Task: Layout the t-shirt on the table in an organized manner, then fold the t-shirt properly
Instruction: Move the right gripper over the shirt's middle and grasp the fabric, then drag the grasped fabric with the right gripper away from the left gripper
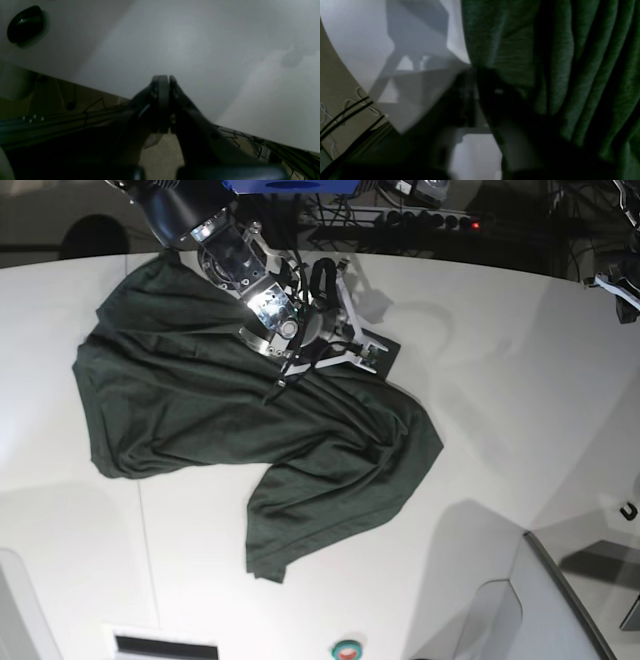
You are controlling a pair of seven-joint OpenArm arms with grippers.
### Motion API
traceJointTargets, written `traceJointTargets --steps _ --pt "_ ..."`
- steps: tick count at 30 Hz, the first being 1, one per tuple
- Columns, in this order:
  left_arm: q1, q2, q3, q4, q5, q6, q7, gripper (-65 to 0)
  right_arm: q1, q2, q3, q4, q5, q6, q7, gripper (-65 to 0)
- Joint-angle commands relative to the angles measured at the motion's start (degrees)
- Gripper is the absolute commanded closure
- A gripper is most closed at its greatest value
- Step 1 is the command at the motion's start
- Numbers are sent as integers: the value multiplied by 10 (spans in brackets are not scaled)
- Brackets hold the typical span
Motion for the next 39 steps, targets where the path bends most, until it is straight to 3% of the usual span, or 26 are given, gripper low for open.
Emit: traceJointTargets --steps 1,3,14,17,23,27,30,33,39 --pt "2 -12 -3 8 -4 4 -11 0 -7 -4 1 12 1 0 -6 0" --pt "1 -14 -3 8 -4 4 -11 0 -31 1 2 57 0 0 -8 -11" --pt "-1 -14 -3 8 -4 4 -11 0 -155 110 11 428 0 1 -158 -5" --pt "-2 -14 -3 8 -4 4 -11 0 -182 120 58 444 -2 1 -170 -5" --pt "-2 -14 -3 8 -4 4 -11 0 -205 142 197 443 0 1 -134 -5" --pt "-2 -14 -3 8 -4 4 -11 0 -143 142 272 442 0 4 -135 -2" --pt "-14 -14 -3 8 -4 4 -11 0 -74 142 295 439 -1 43 -135 -2" --pt "-17 -12 -2 8 -4 4 -11 0 9 140 291 415 -2 68 -136 -2" --pt "-14 -10 24 9 -2 4 -11 0 183 138 273 291 0 69 -131 -3"
